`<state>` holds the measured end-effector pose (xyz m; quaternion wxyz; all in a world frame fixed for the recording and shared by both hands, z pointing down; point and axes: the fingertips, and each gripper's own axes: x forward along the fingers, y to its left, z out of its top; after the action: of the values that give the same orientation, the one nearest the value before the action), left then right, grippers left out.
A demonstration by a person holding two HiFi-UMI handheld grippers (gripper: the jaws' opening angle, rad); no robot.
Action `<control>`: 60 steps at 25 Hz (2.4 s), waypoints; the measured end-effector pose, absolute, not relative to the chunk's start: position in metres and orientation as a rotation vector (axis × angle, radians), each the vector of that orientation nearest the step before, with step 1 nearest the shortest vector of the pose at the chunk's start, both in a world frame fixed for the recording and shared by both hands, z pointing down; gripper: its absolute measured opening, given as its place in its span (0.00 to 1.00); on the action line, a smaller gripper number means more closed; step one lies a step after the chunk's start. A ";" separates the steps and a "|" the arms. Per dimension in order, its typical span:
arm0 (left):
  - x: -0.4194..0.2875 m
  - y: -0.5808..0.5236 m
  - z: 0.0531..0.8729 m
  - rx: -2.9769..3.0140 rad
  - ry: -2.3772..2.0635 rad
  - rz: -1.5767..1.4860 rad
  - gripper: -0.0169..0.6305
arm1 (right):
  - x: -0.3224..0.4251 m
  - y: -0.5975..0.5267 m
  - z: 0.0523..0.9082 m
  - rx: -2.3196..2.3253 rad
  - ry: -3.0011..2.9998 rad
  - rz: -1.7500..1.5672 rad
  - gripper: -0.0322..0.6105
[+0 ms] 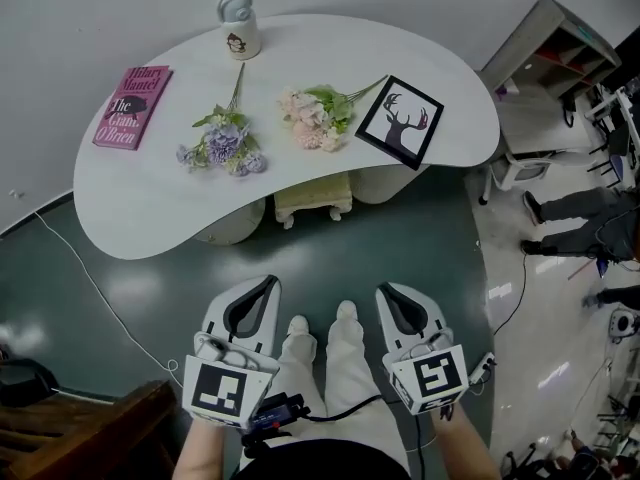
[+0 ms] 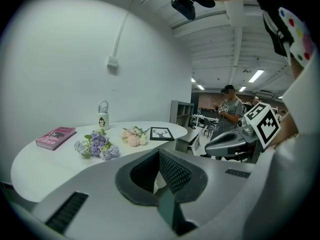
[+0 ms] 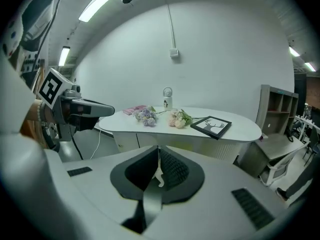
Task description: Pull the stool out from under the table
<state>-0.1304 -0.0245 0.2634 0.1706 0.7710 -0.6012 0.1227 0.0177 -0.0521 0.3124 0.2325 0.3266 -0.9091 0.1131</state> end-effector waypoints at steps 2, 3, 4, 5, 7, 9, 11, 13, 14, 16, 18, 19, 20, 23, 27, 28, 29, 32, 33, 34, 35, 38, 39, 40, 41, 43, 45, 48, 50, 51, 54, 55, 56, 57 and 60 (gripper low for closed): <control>-0.131 -0.029 0.277 2.143 -1.726 0.329 0.05 | 0.020 -0.059 0.330 0.863 -2.489 0.319 0.11; -0.132 -0.031 0.285 2.127 -1.734 0.324 0.05 | 0.020 -0.063 0.339 0.850 -2.483 0.324 0.11; -0.133 -0.033 0.292 2.114 -1.744 0.323 0.05 | 0.021 -0.067 0.348 0.837 -2.478 0.327 0.11; -0.134 -0.035 0.300 2.104 -1.757 0.326 0.05 | 0.021 -0.071 0.356 0.825 -2.474 0.328 0.11; -0.137 -0.038 0.314 2.085 -1.781 0.331 0.05 | 0.020 -0.078 0.373 0.801 -2.470 0.327 0.11; -0.140 -0.040 0.329 2.062 -1.795 0.334 0.05 | 0.020 -0.085 0.388 0.789 -2.466 0.329 0.11; -0.143 -0.043 0.345 2.044 -1.807 0.343 0.05 | 0.019 -0.092 0.404 0.790 -2.460 0.340 0.11; -0.146 -0.048 0.361 2.031 -1.817 0.357 0.05 | 0.018 -0.099 0.421 0.776 -2.458 0.342 0.11; -0.147 -0.050 0.369 2.025 -1.822 0.361 0.05 | 0.017 -0.102 0.430 0.765 -2.457 0.342 0.11; -0.147 -0.055 0.386 2.013 -1.827 0.362 0.05 | 0.015 -0.108 0.448 0.737 -2.453 0.339 0.11; -0.146 -0.059 0.403 1.996 -1.827 0.359 0.05 | 0.013 -0.112 0.465 0.711 -2.442 0.328 0.11; -0.145 -0.061 0.412 1.988 -1.824 0.359 0.05 | 0.013 -0.116 0.473 0.707 -2.436 0.326 0.11; -0.145 -0.064 0.421 1.983 -1.820 0.358 0.05 | 0.012 -0.119 0.481 0.706 -2.431 0.324 0.11; -0.144 -0.072 0.445 1.977 -1.808 0.363 0.05 | 0.007 -0.129 0.503 0.688 -2.424 0.326 0.11; -0.148 -0.084 0.478 1.987 -1.790 0.420 0.05 | 0.000 -0.142 0.530 0.668 -2.411 0.333 0.11; -0.151 -0.088 0.486 1.991 -1.790 0.435 0.05 | -0.001 -0.146 0.537 0.668 -2.408 0.334 0.11; -0.153 -0.092 0.493 1.988 -1.796 0.442 0.05 | -0.003 -0.150 0.543 0.669 -2.403 0.336 0.11; -0.163 -0.102 0.514 1.971 -1.832 0.467 0.05 | -0.008 -0.161 0.565 0.674 -2.384 0.358 0.11; -0.166 -0.105 0.521 1.967 -1.837 0.480 0.05 | -0.010 -0.165 0.573 0.676 -2.377 0.365 0.11; -0.168 -0.108 0.529 1.961 -1.839 0.489 0.05 | -0.011 -0.169 0.580 0.678 -2.370 0.368 0.11; -0.170 -0.111 0.536 1.952 -1.838 0.495 0.05 | -0.013 -0.173 0.586 0.680 -2.363 0.368 0.11; -0.177 -0.119 0.560 1.921 -1.827 0.512 0.05 | -0.018 -0.186 0.606 0.694 -2.341 0.375 0.11; -0.179 -0.122 0.569 1.912 -1.816 0.514 0.05 | -0.020 -0.191 0.613 0.699 -2.333 0.378 0.11; -0.181 -0.126 0.577 1.904 -1.804 0.514 0.05 | -0.022 -0.196 0.619 0.701 -2.325 0.379 0.11; -0.182 -0.130 0.585 1.896 -1.793 0.514 0.06 | -0.024 -0.201 0.626 0.698 -2.317 0.380 0.11; -0.185 -0.138 0.600 1.879 -1.774 0.511 0.12 | -0.026 -0.210 0.639 0.693 -2.300 0.383 0.12; -0.189 -0.145 0.616 1.856 -1.762 0.505 0.19 | -0.027 -0.220 0.653 0.694 -2.285 0.392 0.14; -0.196 -0.156 0.638 1.813 -1.756 0.505 0.25 | -0.029 -0.237 0.671 0.698 -2.266 0.407 0.28; -0.201 -0.163 0.652 1.783 -1.753 0.508 0.29 | -0.030 -0.248 0.683 0.698 -2.252 0.412 0.31; -0.204 -0.166 0.659 1.770 -1.751 0.512 0.31 | -0.031 -0.252 0.689 0.696 -2.243 0.418 0.34; -0.210 -0.173 0.679 1.732 -1.740 0.531 0.34 | -0.035 -0.259 0.706 0.675 -2.220 0.426 0.39; -0.211 -0.175 0.685 1.722 -1.737 0.537 0.35 | -0.037 -0.261 0.712 0.662 -2.215 0.422 0.39; -0.213 -0.178 0.692 1.713 -1.733 0.544 0.36 | -0.039 -0.262 0.717 0.648 -2.210 0.416 0.41; -0.214 -0.181 0.698 1.705 -1.730 0.554 0.38 | -0.042 -0.263 0.723 0.633 -2.207 0.409 0.42; -0.218 -0.186 0.716 1.681 -1.723 0.583 0.40 | -0.049 -0.268 0.737 0.606 -2.197 0.392 0.45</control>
<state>-0.2181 -0.1861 0.7160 0.3261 0.6416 -0.6577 0.2225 -0.0494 -0.2676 0.7368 0.4028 0.2397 -0.8696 0.1551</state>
